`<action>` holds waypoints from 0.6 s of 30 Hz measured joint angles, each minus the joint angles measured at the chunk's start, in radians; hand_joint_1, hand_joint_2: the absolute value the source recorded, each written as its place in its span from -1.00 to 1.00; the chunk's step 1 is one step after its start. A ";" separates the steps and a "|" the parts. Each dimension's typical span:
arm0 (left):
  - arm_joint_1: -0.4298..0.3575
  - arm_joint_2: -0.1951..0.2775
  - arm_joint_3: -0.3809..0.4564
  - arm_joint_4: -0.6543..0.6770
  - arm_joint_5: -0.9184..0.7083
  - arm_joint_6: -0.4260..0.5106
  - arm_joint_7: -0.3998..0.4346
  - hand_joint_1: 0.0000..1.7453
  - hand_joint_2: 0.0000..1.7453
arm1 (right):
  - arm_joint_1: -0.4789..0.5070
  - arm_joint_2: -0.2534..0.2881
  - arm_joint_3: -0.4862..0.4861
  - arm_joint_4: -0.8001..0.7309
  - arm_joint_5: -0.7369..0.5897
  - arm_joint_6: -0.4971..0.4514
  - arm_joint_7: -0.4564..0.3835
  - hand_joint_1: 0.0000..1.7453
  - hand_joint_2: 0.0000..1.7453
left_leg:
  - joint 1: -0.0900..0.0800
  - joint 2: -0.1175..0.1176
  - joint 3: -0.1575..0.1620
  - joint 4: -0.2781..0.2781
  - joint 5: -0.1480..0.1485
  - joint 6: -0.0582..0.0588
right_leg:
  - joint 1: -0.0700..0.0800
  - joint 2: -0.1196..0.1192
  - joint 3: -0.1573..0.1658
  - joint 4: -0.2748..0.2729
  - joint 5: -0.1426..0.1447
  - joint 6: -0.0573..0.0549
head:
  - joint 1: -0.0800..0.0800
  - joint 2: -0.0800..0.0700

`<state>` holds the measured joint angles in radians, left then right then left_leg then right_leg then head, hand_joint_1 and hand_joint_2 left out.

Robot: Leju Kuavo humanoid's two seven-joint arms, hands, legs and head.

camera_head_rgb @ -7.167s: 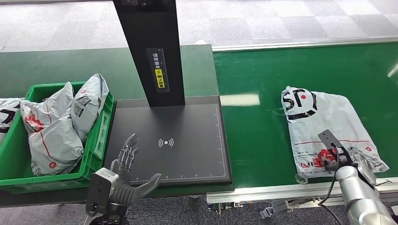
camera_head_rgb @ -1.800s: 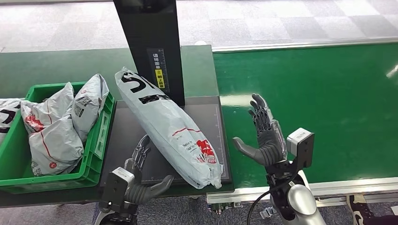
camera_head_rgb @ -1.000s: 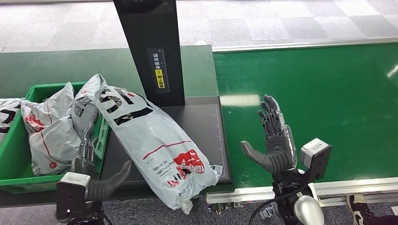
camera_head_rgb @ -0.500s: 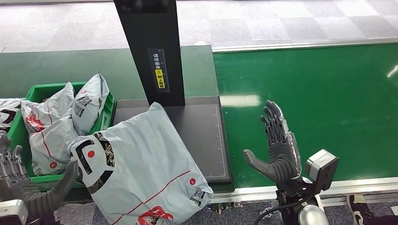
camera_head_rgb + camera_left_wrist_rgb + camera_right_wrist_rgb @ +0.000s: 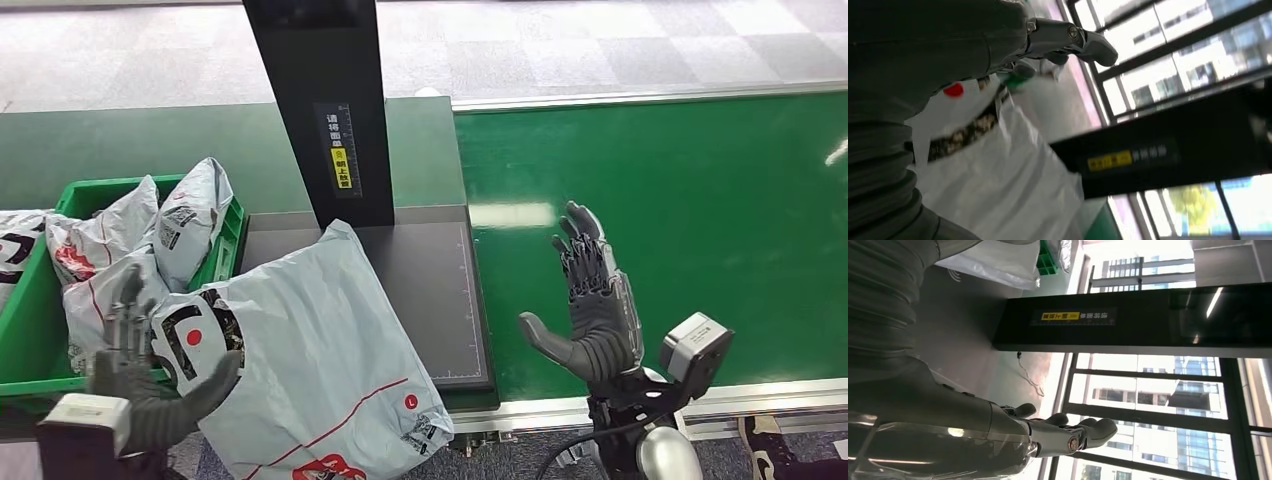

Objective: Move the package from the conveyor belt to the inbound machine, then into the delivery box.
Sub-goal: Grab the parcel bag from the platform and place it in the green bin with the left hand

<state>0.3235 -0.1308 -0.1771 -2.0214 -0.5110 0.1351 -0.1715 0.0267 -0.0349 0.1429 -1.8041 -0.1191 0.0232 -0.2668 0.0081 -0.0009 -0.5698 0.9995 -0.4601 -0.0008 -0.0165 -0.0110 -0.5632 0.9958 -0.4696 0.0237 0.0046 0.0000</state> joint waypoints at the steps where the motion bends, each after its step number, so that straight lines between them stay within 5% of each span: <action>1: -0.009 0.002 -0.035 0.022 0.005 -0.042 0.017 -1.00 1.00 | -0.013 0.002 0.000 0.004 -0.007 0.005 0.001 -1.00 1.00 | 0.000 0.000 0.000 0.000 0.000 0.000 | 0.000 0.000 0.000 0.000 0.000 0.000 | 0.000 0.000; 10: -0.081 0.033 -0.289 0.183 0.091 -0.232 0.089 -1.00 1.00 | -0.097 0.006 0.001 0.049 -0.036 0.016 0.007 -1.00 1.00 | 0.000 0.000 0.000 0.000 0.000 0.000 | 0.000 0.000 0.000 0.000 0.000 0.000 | 0.000 0.000; 18: -0.241 0.084 -0.437 0.450 0.121 -0.343 0.084 -1.00 1.00 | -0.112 0.006 0.002 0.060 -0.053 -0.048 0.000 -1.00 1.00 | 0.000 0.000 0.000 0.000 0.000 0.000 | 0.000 0.000 0.000 0.000 0.000 0.000 | 0.000 0.000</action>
<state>0.0829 -0.0470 -0.6137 -1.5711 -0.3896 -0.2079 -0.0873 -0.0852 -0.0290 0.1445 -1.7443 -0.1717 -0.0243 -0.2671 0.0079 -0.0010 -0.5694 0.9998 -0.4599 -0.0007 -0.0160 -0.0109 -0.5632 0.9959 -0.4691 0.0237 0.0045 0.0000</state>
